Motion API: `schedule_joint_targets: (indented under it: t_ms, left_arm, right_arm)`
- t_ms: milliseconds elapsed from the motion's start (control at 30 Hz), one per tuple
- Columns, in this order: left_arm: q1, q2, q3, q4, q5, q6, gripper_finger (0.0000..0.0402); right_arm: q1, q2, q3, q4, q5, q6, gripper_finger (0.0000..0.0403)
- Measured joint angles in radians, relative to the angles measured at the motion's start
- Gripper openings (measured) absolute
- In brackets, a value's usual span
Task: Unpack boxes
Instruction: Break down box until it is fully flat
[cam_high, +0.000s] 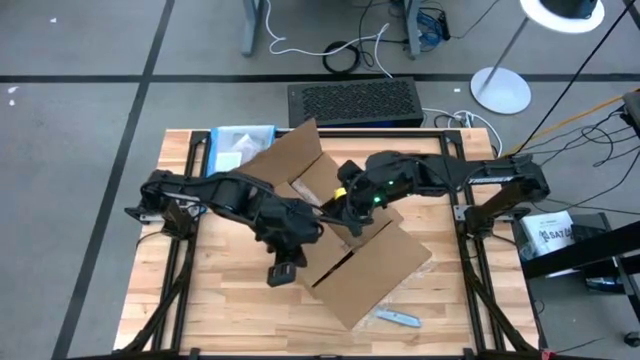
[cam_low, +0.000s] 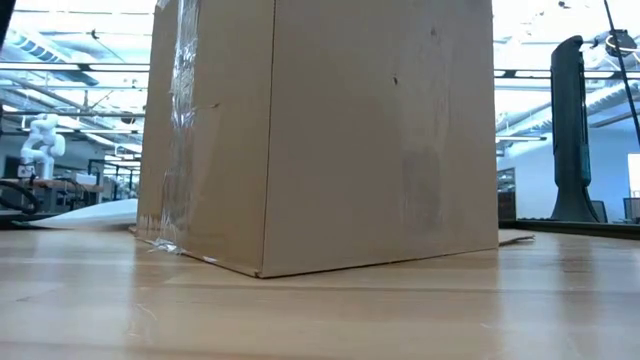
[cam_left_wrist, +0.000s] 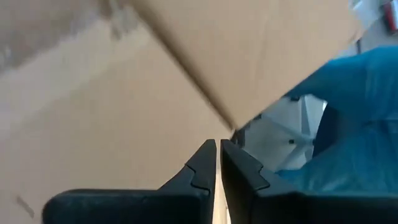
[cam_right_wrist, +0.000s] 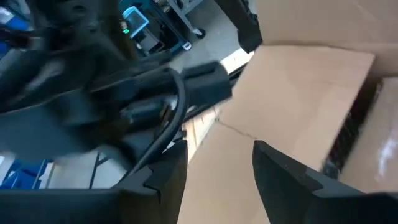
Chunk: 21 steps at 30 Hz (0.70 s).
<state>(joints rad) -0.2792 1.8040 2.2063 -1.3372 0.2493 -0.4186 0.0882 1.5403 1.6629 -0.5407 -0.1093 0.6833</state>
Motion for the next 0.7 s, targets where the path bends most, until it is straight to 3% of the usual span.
schedule_joint_targets:
  t_ms: [167, 533, 600, 700]
  left_arm:
    - [0.004, -0.002, 0.0, 0.096, 0.021, 0.026, 0.0027]
    - [-0.025, -0.009, 0.002, 0.085, 0.074, 0.028, 0.0027]
    - [-0.043, -0.004, 0.003, 0.128, 0.165, 0.045, 0.0027]
    - [-0.072, 0.02, -0.01, 0.111, 0.231, 0.046, 0.0027]
  right_arm:
    - [-0.015, 0.083, 0.098, -0.026, 0.04, 0.022, 0.0172]
    - [-0.054, 0.177, 0.259, -0.105, 0.135, 0.014, 0.0171]
    - [-0.073, 0.181, 0.272, -0.051, 0.244, 0.031, 0.0171]
    - [-0.111, 0.176, 0.287, -0.035, 0.304, 0.049, 0.0171]
